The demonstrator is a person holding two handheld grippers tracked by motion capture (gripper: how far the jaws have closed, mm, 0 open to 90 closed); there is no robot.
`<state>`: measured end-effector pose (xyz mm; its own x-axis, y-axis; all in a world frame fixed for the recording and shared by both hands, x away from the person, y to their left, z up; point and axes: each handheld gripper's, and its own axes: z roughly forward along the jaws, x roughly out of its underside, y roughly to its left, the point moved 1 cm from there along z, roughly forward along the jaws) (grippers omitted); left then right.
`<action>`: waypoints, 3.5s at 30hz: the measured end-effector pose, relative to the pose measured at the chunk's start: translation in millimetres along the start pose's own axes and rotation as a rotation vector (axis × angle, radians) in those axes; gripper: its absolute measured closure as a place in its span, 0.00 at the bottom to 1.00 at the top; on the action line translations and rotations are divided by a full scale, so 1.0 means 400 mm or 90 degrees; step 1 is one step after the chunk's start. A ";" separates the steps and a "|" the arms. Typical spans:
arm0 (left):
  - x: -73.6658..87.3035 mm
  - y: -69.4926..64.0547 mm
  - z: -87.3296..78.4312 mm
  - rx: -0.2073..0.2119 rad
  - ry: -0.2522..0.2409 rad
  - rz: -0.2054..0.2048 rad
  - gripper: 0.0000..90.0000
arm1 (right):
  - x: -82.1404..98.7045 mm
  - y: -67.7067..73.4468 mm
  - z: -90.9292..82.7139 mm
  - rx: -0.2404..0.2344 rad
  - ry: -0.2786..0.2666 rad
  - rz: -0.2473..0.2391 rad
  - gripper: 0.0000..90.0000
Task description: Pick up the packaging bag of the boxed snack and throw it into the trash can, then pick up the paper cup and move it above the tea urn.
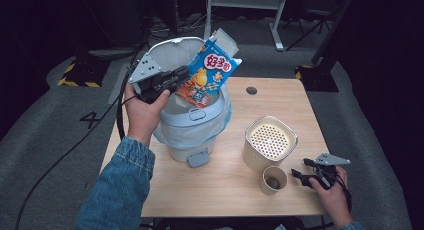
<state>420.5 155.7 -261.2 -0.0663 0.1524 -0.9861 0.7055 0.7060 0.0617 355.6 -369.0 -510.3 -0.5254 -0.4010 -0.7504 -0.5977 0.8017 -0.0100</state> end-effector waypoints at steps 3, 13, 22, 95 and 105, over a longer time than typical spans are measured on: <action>0.003 -0.004 0.000 -0.001 0.004 0.007 0.95 | 0.000 0.000 0.000 0.000 0.000 0.000 0.30; 0.017 -0.006 0.006 -0.008 0.018 0.021 0.95 | 0.000 0.000 0.000 0.000 0.000 0.000 0.30; 0.029 -0.003 0.005 -0.001 0.037 0.029 0.93 | 0.000 0.000 0.000 0.000 0.000 0.000 0.30; 0.572 -0.131 -0.163 0.153 0.317 -0.076 0.27 | -0.013 0.097 -0.102 -0.147 -0.006 -0.071 0.21; 0.627 -0.112 -0.155 0.121 0.388 -0.049 0.30 | -0.019 0.137 -0.078 -0.162 0.032 -0.091 0.23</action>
<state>328.6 205.1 -501.5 -0.4705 0.5115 -0.7190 0.7924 0.6034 -0.0892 308.0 -335.6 -484.4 -0.4499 -0.5288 -0.7197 -0.7975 0.6006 0.0572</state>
